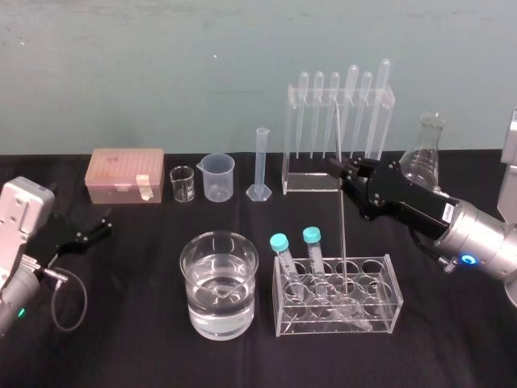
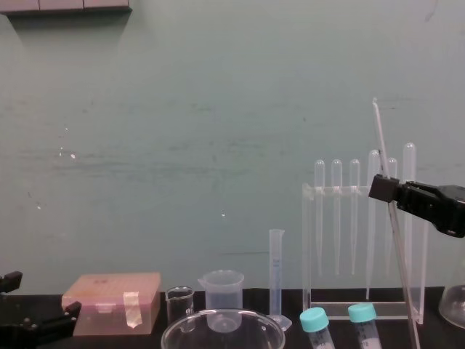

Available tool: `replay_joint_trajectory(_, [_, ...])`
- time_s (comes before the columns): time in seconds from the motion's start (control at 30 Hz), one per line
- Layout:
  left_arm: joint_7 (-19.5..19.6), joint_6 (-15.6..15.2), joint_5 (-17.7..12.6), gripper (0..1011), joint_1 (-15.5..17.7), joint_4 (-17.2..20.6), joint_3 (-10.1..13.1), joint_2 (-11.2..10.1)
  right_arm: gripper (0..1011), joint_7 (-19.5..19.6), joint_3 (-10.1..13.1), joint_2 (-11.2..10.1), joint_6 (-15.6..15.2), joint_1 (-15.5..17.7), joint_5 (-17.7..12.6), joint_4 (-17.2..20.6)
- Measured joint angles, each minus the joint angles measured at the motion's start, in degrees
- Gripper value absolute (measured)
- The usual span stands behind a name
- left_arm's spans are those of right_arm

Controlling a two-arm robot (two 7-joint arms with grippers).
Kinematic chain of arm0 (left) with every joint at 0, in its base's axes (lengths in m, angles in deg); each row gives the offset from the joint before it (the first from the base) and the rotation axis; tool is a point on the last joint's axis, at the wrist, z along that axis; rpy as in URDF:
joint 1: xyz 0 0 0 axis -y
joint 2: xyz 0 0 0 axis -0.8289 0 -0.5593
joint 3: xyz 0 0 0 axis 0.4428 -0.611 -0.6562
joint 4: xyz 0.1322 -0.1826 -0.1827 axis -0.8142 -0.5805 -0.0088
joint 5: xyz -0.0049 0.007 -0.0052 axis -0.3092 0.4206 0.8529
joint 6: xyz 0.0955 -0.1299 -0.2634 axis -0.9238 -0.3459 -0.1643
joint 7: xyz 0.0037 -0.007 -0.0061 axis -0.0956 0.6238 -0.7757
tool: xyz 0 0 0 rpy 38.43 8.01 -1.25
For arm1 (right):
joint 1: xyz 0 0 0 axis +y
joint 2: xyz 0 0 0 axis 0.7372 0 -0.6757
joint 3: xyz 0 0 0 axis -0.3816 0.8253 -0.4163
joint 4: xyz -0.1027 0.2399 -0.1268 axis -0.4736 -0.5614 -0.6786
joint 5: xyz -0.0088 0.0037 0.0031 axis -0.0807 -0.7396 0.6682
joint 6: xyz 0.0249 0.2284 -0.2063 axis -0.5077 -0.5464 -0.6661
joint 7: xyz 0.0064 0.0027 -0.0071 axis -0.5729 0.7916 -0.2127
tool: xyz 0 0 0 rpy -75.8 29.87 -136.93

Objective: Hold the thermometer with one hand and immerse one end into the beaker, then reinsert it into the test tube rack.

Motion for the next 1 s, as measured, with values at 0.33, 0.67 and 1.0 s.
replay_joint_trajectory(0.33, [0.00,0.00,0.00,1008,0.00,0.00,0.00,0.00,56,-0.09,-0.10,0.17,0.44,-0.22,0.66,-0.25])
replay_joint_trajectory(0.67, [0.00,0.00,0.00,1008,0.00,0.00,0.00,0.00,56,-0.06,-0.08,0.14,0.35,-0.17,0.56,-0.22])
replay_joint_trajectory(1.0, [0.00,0.00,0.00,1008,0.00,0.00,0.00,0.00,56,-0.04,-0.04,0.12,0.31,-0.13,0.46,-0.17])
